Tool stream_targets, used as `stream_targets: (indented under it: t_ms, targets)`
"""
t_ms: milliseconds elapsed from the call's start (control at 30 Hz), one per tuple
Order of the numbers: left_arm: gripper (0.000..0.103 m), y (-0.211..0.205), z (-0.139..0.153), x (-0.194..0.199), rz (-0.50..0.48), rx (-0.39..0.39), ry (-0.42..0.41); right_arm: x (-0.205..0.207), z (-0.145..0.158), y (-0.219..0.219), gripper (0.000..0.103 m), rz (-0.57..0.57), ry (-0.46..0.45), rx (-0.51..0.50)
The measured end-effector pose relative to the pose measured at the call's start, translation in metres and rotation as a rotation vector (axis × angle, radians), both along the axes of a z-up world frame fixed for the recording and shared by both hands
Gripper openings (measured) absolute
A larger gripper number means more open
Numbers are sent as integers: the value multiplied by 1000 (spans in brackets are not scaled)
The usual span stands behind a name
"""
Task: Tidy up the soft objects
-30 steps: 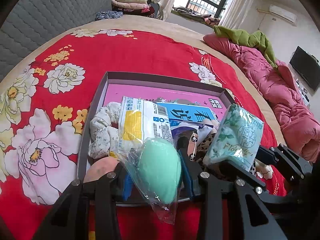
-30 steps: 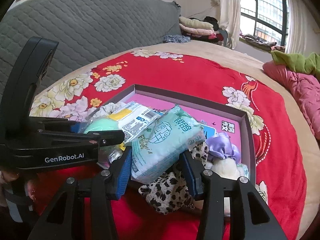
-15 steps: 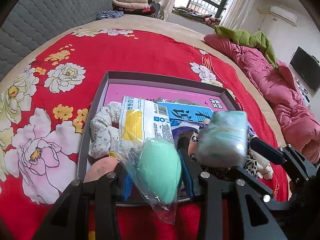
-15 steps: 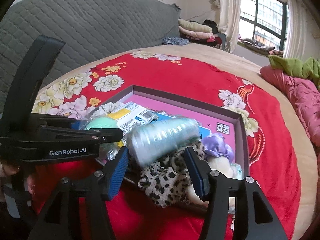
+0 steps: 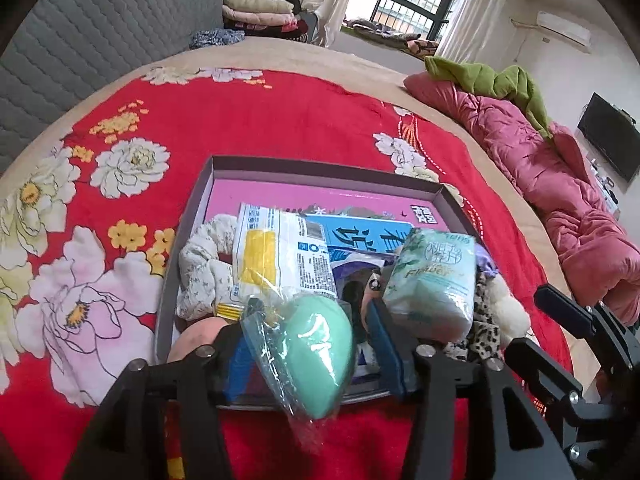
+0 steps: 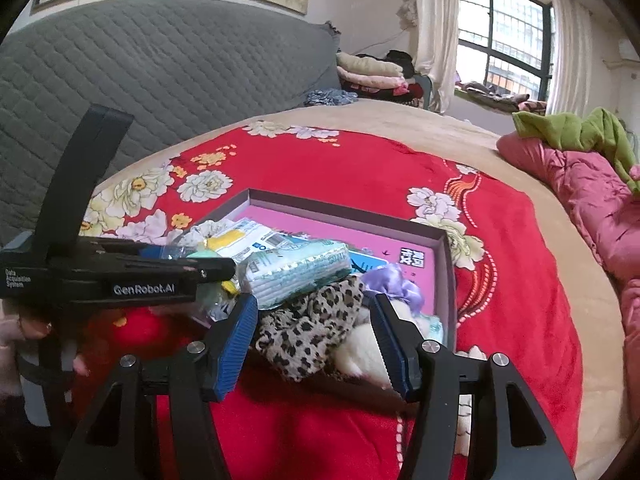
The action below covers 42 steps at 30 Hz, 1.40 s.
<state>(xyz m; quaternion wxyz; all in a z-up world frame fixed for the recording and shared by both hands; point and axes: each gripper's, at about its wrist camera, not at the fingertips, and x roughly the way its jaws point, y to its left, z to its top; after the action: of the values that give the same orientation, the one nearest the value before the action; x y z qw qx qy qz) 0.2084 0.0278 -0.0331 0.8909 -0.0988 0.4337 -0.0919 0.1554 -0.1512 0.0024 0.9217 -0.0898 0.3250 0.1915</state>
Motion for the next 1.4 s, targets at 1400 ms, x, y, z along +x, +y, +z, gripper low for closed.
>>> stream_targets:
  t_ms: [1400]
  targets:
    - [65, -21, 28, -151, 70, 171, -4, -111, 3, -4, 75, -229, 25, -44]
